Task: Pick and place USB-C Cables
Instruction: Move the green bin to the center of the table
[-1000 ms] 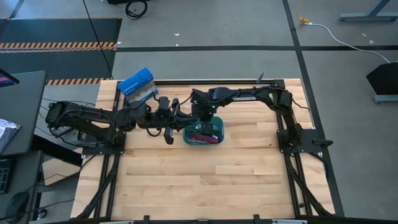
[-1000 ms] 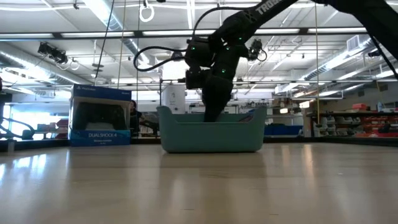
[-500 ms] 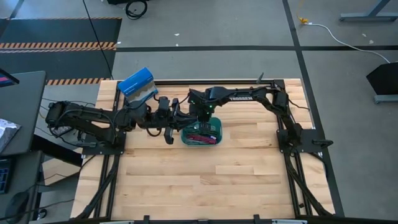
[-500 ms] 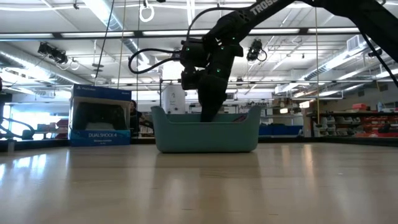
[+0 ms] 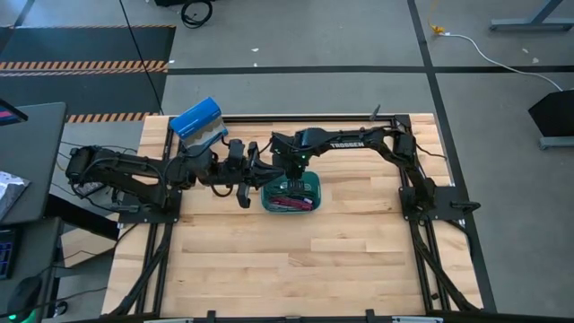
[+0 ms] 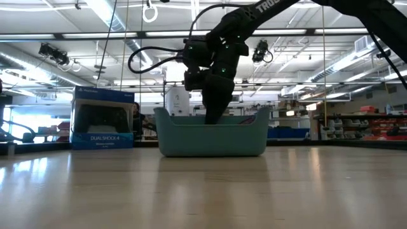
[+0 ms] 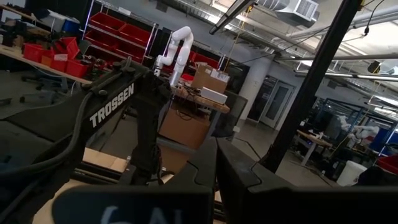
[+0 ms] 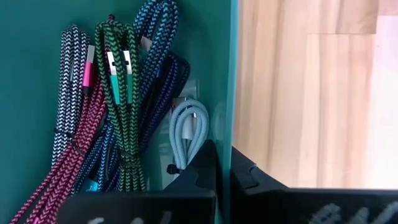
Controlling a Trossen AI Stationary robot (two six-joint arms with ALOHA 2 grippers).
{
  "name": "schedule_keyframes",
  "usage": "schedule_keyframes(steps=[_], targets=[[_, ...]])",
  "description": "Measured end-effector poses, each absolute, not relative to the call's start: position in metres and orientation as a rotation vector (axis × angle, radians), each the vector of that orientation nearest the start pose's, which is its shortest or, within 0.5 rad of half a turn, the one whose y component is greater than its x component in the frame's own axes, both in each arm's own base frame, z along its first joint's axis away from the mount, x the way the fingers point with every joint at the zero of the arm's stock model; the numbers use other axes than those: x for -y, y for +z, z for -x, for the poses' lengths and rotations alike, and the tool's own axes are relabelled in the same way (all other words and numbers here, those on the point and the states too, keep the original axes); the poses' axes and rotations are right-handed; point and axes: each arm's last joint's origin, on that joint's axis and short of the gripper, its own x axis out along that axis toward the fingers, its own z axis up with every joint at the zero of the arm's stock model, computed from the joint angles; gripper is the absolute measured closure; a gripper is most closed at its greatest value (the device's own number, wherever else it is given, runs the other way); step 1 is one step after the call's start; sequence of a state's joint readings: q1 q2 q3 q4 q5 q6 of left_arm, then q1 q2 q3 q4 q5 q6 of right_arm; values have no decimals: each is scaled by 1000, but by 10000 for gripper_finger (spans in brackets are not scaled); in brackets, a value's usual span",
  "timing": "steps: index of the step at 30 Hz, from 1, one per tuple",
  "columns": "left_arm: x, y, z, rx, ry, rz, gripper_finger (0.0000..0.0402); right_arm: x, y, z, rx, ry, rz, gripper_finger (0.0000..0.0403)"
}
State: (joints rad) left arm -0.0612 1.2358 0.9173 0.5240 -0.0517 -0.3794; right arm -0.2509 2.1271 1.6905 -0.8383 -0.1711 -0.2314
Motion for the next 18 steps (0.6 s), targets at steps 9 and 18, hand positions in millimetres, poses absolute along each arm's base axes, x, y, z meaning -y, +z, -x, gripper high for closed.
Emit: schedule_keyframes(steps=[9, 18], targets=[[16, 353, -279, 201, -48, 390, 386, 103, 186, -422, -1246, 57, -77, 400], [16, 353, -279, 201, -48, 389, 386, 106, 186, -421, -1256, 45, -81, 383]])
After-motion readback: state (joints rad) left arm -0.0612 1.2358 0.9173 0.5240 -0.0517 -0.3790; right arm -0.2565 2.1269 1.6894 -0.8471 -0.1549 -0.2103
